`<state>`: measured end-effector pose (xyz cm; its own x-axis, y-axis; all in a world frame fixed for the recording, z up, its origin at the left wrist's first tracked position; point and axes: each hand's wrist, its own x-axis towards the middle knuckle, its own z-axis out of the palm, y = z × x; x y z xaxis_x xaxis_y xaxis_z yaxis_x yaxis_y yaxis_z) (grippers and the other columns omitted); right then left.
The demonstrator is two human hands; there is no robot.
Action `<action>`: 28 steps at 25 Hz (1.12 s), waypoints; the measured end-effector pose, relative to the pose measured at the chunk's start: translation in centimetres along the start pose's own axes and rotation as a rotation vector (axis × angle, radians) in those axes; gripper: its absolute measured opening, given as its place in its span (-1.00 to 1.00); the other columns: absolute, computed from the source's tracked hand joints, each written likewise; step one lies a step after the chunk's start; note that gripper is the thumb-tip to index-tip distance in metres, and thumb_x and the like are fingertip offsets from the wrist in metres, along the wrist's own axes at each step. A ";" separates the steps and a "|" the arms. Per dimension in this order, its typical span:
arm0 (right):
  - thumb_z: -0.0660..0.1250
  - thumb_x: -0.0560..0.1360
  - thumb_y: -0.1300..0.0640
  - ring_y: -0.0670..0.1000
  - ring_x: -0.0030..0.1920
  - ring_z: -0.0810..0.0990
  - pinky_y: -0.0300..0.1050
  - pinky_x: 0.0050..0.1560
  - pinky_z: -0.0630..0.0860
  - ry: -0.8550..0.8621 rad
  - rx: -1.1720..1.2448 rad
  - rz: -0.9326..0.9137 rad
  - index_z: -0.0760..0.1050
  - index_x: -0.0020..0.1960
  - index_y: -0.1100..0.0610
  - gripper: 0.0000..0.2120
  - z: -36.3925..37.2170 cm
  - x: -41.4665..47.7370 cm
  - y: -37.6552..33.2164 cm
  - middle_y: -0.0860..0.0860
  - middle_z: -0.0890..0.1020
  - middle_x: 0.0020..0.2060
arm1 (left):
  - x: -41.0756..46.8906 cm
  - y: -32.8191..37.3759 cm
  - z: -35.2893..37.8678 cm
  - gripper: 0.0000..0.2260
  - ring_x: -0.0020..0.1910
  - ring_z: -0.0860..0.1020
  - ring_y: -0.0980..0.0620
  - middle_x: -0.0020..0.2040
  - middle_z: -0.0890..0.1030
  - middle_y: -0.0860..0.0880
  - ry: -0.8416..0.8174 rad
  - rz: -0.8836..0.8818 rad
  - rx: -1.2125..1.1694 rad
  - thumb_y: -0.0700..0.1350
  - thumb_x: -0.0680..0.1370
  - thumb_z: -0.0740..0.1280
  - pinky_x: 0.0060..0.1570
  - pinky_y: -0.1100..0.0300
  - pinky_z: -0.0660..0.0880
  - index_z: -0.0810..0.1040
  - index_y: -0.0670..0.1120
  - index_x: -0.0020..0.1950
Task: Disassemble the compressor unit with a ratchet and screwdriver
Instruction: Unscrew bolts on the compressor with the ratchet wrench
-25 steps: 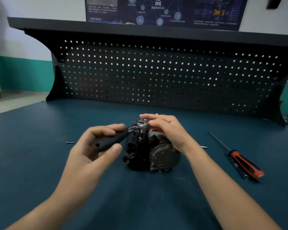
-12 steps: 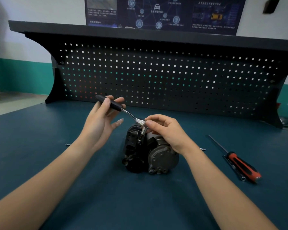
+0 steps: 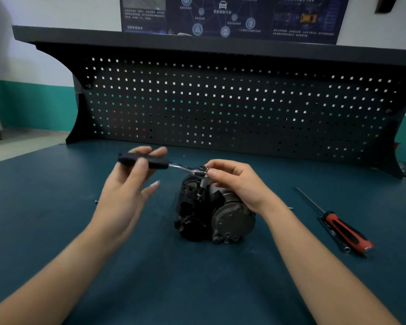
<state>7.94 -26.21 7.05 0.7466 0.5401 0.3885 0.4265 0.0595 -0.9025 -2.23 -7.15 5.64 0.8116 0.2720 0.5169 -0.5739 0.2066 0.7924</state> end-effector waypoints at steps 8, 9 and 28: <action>0.35 0.47 0.20 -0.19 -0.19 0.64 -0.41 -0.14 0.47 0.037 0.000 0.010 0.56 -0.02 0.00 -0.86 -0.2 0.0 0.4 -0.15 0.69 -0.23 | 3.8 0.0 0.7 -0.96 0.05 0.61 0.09 0.01 0.67 0.06 -0.071 -0.027 -0.116 -0.08 0.54 0.28 0.09 0.05 0.47 0.48 0.05 -0.04; 0.33 0.49 0.20 -0.19 -0.16 0.64 -0.42 -0.13 0.47 0.021 -0.001 0.017 0.57 0.01 -0.04 -0.83 -0.2 0.0 0.4 -0.16 0.69 -0.21 | 2.4 0.4 0.7 -0.94 0.06 0.61 0.09 0.02 0.67 0.08 -0.083 0.070 -0.024 -0.06 0.50 0.34 0.08 0.11 0.49 0.51 0.09 -0.06; 0.34 0.50 0.14 -0.16 -0.21 0.64 -0.21 0.03 0.48 0.046 -0.095 0.001 0.54 -0.03 -0.07 -0.88 0.4 0.1 0.1 -0.14 0.68 -0.25 | 3.1 -0.7 0.1 -0.95 0.03 0.62 0.08 -0.01 0.68 0.06 -0.005 0.018 -0.029 -0.12 0.62 0.17 0.08 0.08 0.46 0.40 0.00 -0.02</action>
<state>7.88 -25.84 6.91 0.7690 0.5007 0.3973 0.4703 -0.0223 -0.8822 0.69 -6.50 6.74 0.8015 0.2711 0.5331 -0.5916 0.2284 0.7732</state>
